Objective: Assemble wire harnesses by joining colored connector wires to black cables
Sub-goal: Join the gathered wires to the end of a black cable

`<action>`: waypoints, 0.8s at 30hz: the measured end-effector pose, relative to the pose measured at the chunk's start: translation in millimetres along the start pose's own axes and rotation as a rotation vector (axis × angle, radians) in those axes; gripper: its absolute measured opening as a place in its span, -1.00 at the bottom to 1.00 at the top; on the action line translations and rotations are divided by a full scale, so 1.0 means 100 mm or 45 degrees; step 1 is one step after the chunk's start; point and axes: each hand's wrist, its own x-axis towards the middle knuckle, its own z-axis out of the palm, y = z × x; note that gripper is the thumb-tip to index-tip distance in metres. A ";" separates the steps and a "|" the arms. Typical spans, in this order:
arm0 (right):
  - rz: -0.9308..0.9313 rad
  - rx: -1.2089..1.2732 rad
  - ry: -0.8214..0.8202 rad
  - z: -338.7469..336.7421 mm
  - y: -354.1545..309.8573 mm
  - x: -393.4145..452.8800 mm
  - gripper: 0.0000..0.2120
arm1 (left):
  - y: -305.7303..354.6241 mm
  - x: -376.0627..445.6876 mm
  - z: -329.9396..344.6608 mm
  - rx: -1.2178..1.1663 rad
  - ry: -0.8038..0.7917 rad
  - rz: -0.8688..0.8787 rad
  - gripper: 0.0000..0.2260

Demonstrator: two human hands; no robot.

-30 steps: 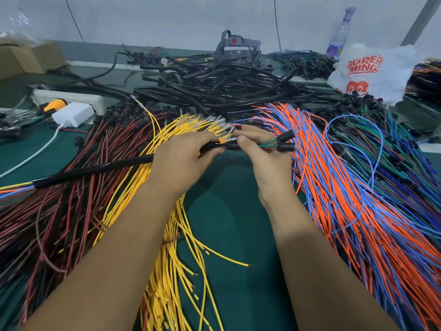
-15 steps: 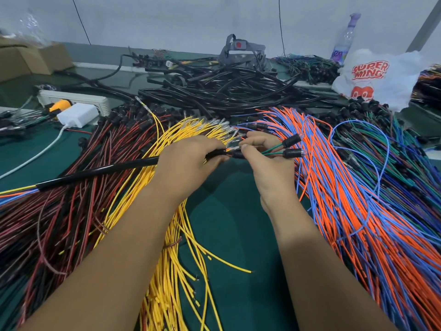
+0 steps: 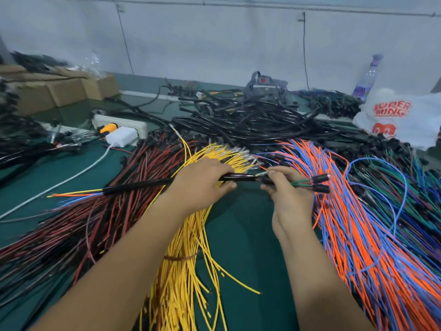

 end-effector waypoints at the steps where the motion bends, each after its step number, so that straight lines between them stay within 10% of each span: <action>1: 0.030 0.091 0.021 -0.02 -0.02 0.00 -0.74 | -0.09 -0.05 -0.08 0.024 -0.065 -0.022 -0.73; 7: 0.261 0.478 -0.217 0.12 -0.07 -0.16 -0.82 | -0.52 -0.37 -0.56 -0.273 -0.019 -0.298 -0.82; 14: -0.105 -0.746 -0.969 0.68 0.22 -0.84 -0.64 | -0.97 -0.60 -1.18 -0.384 0.395 -0.653 -0.75; 20: -0.467 -1.268 -1.354 0.68 0.37 -0.97 -0.59 | -1.63 -0.91 -1.86 0.267 0.807 -0.838 -0.76; 24: -0.463 -1.273 -1.343 0.65 0.37 -0.95 -0.68 | -2.20 -1.24 -1.92 0.666 0.519 -0.891 -0.80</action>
